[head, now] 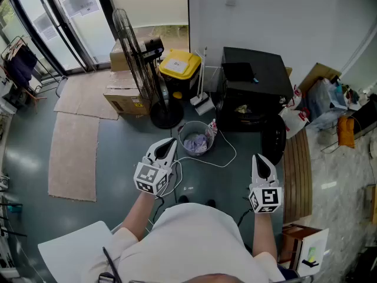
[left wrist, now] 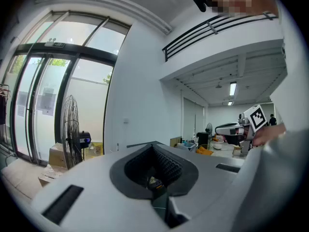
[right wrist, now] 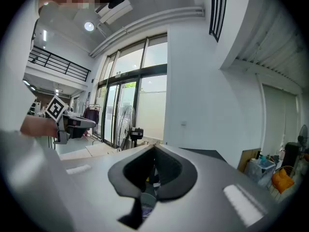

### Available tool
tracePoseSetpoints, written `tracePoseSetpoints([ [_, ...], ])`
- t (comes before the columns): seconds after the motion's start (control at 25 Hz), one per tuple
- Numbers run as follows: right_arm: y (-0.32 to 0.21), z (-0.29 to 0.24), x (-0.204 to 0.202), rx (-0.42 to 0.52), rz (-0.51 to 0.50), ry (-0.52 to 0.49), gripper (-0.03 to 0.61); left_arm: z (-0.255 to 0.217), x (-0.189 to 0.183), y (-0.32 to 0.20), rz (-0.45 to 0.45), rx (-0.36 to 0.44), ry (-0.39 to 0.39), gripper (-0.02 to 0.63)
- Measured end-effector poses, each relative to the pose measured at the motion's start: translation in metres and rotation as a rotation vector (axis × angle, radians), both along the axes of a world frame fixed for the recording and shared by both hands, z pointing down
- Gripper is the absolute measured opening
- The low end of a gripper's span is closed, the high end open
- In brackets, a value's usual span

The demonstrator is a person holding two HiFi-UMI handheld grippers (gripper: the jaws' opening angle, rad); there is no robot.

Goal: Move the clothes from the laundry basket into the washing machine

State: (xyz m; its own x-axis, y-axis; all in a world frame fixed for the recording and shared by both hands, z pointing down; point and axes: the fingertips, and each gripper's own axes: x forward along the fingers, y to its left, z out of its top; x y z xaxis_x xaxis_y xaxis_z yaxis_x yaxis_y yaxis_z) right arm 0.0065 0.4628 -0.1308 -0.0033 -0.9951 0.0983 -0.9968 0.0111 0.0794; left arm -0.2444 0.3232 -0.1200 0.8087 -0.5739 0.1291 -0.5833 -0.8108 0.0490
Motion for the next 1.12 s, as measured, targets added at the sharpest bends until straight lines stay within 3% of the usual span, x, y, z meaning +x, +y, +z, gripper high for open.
tracePoseSetpoints([
  [1.12, 0.012, 0.002, 0.029, 0.006, -0.002, -0.045, 0.011, 0.008, 0.028, 0.019, -0.008, -0.024, -0.025, 0.006],
])
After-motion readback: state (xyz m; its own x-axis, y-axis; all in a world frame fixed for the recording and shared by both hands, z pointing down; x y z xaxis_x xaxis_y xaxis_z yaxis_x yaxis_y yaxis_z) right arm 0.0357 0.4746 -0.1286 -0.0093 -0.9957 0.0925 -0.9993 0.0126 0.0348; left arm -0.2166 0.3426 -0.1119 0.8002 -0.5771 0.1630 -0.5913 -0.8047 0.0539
